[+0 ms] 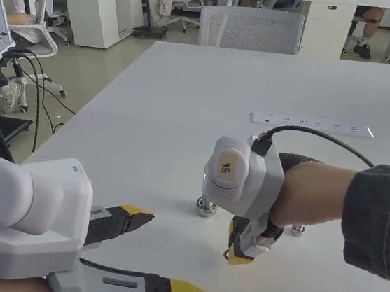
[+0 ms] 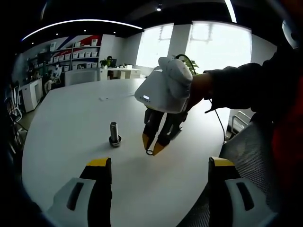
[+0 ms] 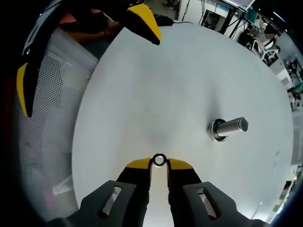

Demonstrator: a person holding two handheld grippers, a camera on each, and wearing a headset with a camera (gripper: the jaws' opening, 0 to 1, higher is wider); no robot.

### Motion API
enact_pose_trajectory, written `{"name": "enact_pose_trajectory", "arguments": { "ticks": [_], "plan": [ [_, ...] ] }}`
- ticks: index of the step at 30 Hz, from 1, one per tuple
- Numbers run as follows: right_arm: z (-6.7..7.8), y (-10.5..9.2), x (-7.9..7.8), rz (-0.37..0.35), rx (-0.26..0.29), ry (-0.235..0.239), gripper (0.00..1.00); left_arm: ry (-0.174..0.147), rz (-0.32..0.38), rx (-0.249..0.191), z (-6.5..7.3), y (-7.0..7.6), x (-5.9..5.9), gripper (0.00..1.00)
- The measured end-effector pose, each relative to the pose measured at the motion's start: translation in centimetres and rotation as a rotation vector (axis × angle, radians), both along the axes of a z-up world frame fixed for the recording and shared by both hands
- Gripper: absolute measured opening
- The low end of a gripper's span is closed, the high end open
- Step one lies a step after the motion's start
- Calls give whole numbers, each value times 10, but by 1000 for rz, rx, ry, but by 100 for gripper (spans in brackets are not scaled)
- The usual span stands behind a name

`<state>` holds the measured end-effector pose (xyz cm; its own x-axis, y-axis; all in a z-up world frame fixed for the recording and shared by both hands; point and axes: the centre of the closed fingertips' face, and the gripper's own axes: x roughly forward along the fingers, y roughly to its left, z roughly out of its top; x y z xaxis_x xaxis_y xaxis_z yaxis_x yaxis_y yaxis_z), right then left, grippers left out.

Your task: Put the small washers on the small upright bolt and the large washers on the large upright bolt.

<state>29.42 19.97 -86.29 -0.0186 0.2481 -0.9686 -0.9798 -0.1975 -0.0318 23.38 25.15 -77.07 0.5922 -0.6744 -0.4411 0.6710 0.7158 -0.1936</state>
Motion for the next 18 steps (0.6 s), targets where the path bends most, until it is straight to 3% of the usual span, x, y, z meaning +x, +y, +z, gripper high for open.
{"name": "enact_pose_trajectory", "arguments": {
  "ticks": [18],
  "plan": [
    [13,-41,0,-99,33,0,14,6,-13,5,-1,-3,2,84]
  ]
}}
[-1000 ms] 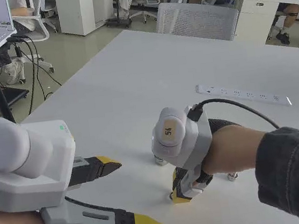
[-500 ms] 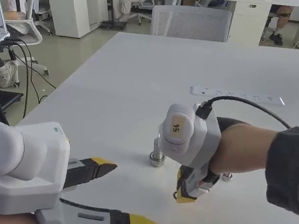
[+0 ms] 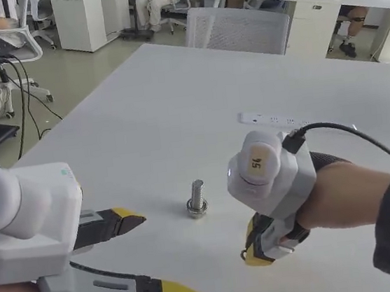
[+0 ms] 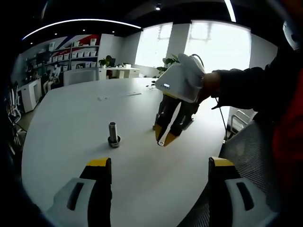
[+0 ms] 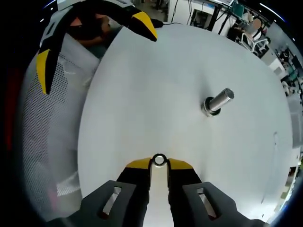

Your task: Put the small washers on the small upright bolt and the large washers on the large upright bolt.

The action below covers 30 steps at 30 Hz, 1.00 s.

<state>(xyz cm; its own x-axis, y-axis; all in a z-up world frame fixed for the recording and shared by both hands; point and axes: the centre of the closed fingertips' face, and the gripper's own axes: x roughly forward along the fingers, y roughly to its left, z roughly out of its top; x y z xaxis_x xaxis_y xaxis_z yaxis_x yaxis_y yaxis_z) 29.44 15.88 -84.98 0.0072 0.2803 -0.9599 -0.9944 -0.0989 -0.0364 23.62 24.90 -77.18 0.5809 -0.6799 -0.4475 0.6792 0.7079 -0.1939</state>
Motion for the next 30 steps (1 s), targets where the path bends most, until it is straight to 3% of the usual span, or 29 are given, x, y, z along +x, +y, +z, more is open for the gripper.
{"name": "enact_pose_trajectory", "arguments": {
  "ticks": [8,20,30],
  "plan": [
    [3,-25,1,-50,-6,0,14,1,-5,0,0,-1,0,84],
    [9,-70,18,-156,-15,-14,14,5,-12,5,1,-2,1,84],
    [11,-85,25,-203,-9,-14,14,8,-13,9,0,-1,2,84]
  ]
}}
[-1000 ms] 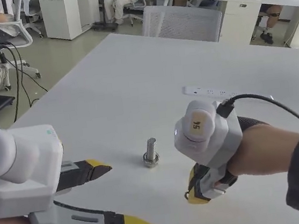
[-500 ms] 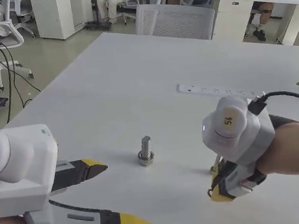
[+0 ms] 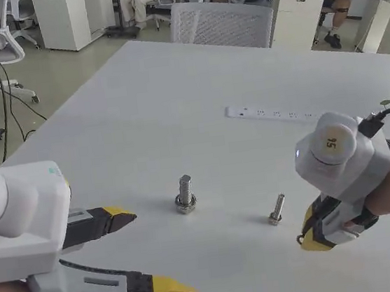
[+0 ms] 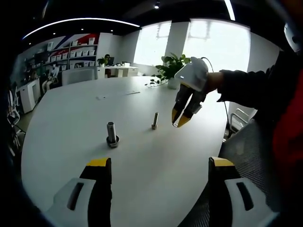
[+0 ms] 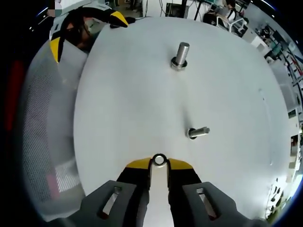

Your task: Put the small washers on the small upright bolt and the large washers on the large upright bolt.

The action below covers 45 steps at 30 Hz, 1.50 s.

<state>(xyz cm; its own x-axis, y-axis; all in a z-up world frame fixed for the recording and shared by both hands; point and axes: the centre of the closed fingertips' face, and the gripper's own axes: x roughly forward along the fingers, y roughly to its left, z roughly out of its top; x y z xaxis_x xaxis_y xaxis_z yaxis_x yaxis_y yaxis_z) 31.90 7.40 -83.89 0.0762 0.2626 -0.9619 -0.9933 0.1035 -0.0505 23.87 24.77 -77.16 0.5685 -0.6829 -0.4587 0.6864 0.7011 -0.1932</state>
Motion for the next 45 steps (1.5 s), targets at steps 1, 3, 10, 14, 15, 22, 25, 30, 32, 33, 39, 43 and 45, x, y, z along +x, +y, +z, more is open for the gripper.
{"name": "enact_pose_trajectory", "arguments": {
  "ticks": [1,3,10,14,15,22,25,30,32,33,39,43,45],
  "plan": [
    [1,-1,0,-2,0,0,14,-1,1,0,0,0,0,84],
    [2,-2,2,-4,-1,-3,14,0,2,0,0,1,0,84],
    [18,-2,15,-11,9,-32,14,0,4,0,-1,1,0,84],
    [27,2,23,-6,15,-51,14,0,4,0,-1,1,0,84],
    [29,3,24,-5,15,-55,14,0,4,0,-1,1,0,84],
    [43,14,33,14,19,-84,14,0,4,0,-1,1,-1,84],
    [46,19,35,26,20,-94,14,-1,8,-2,-1,2,-1,84],
    [48,26,42,41,17,-105,14,0,9,-1,-1,2,-1,84],
    [47,28,43,47,16,-105,14,1,11,-1,-1,2,-1,84],
    [47,28,44,48,15,-105,14,1,12,-2,-1,3,-1,84],
    [42,31,50,61,5,-101,14,4,16,-1,-2,3,-1,84],
    [39,33,51,70,0,-92,14,7,20,-2,-2,4,-1,84],
    [35,33,51,73,-7,-83,14,10,22,-1,-3,4,-1,84]
  ]
}}
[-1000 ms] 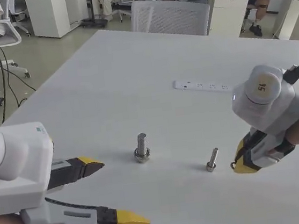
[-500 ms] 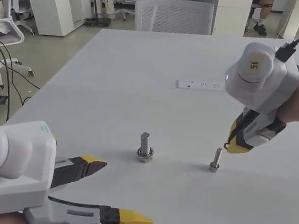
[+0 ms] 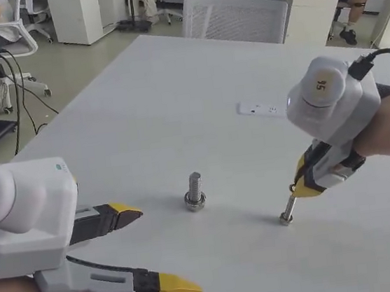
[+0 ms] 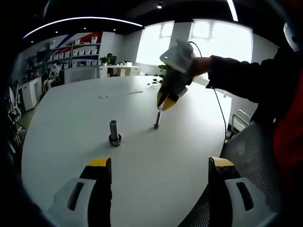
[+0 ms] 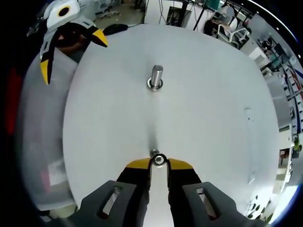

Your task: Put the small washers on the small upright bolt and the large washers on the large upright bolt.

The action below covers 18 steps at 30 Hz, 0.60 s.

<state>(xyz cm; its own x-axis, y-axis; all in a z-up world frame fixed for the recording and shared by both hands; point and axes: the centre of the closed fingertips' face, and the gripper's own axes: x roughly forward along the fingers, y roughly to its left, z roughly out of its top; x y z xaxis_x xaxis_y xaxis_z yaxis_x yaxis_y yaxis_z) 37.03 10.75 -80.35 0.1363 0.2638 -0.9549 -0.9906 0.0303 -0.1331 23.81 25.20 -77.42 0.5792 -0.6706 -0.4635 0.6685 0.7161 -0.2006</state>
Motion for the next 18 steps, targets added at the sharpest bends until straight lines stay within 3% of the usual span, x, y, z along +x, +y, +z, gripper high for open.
{"name": "enact_pose_trajectory", "arguments": {
  "ticks": [18],
  "plan": [
    [-11,-2,3,8,-23,23,14,6,8,0,-1,1,0,84]
  ]
}}
